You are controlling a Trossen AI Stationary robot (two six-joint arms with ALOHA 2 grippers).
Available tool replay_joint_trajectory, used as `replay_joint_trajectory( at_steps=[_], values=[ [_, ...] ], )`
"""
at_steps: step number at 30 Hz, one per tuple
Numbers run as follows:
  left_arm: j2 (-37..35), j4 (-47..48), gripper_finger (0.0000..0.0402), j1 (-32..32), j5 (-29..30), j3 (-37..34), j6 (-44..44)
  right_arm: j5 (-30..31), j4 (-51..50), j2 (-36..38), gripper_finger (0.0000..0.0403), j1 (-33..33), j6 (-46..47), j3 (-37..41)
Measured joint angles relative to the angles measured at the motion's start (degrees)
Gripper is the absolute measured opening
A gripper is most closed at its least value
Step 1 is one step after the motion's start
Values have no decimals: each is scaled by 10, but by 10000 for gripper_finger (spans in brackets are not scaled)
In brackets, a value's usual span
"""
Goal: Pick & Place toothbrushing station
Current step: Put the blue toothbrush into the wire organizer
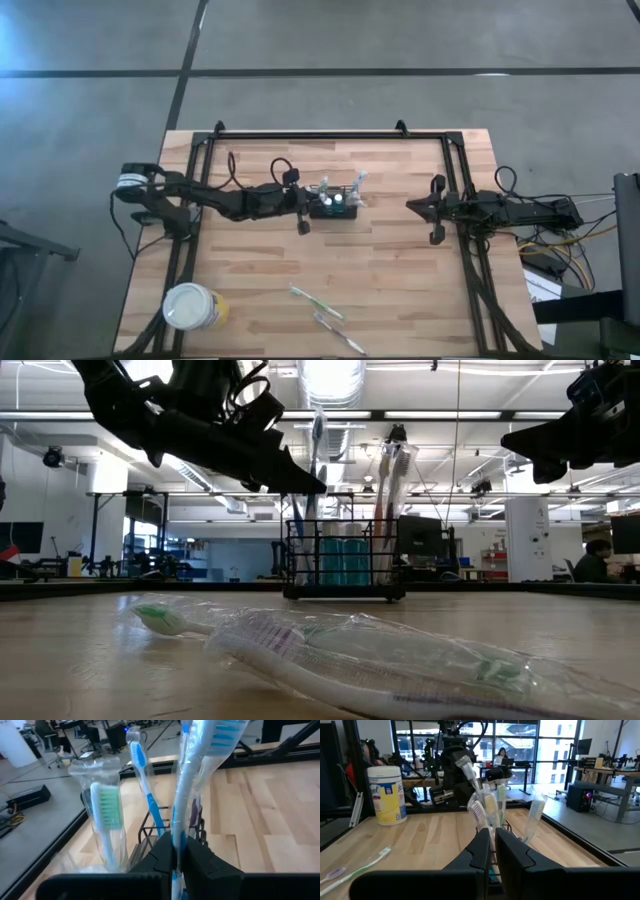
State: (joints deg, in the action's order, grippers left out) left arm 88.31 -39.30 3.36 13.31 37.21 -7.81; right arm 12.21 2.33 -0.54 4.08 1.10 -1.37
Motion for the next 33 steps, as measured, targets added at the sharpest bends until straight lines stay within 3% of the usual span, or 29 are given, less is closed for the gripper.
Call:
replay_joint_trajectory(
  at_steps=[27, 33],
  values=[
    [24, 29, 27, 3, 1, -1, 18, 0, 0, 0, 27, 0, -1, 1],
    [24, 29, 77, 3, -18, -1, 23, 0, 0, 0, 27, 0, -1, 1]
  ],
)
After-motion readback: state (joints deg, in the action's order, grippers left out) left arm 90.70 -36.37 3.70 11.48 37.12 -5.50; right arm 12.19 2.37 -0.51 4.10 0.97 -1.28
